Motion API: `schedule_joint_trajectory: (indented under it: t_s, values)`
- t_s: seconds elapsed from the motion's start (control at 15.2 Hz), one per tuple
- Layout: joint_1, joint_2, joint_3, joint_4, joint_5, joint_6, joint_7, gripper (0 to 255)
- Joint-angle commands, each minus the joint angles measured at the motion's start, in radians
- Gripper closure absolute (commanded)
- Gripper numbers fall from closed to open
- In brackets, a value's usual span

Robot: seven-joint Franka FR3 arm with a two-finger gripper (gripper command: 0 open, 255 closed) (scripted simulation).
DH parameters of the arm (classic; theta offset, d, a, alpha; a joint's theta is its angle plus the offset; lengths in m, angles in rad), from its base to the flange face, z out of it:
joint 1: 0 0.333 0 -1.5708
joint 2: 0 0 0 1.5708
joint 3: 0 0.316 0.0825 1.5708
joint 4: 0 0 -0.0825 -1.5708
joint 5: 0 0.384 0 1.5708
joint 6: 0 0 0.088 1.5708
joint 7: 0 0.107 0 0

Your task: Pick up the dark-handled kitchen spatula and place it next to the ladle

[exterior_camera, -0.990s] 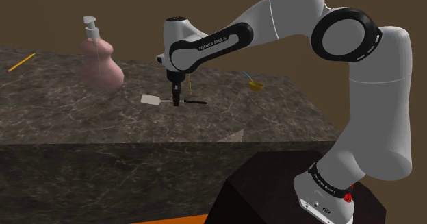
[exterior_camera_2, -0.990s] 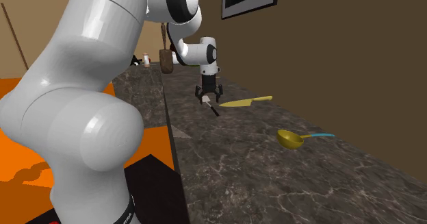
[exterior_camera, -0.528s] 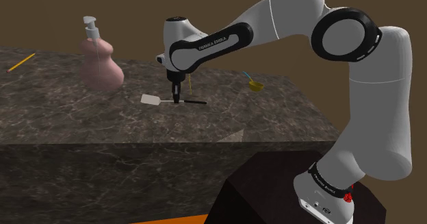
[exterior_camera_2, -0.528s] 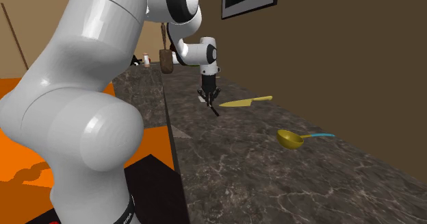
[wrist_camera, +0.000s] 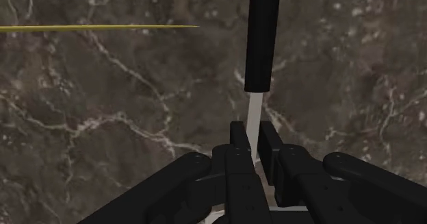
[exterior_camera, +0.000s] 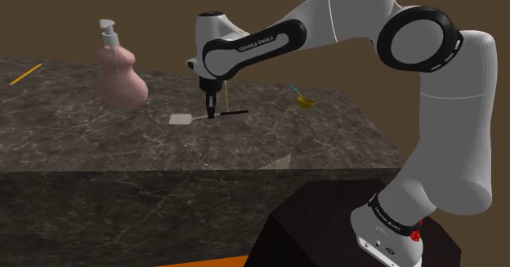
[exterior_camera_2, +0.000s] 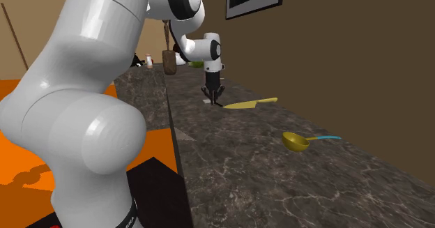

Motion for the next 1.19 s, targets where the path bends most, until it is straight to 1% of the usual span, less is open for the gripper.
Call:
schedule_joint_trajectory:
  t_s: [0.0,1.12]
  values:
    - [0.000,-0.013,0.001,0.005,0.002,-0.018,-0.001,255]
    - [-0.002,-0.096,0.009,0.111,0.018,-0.206,-0.017,255]
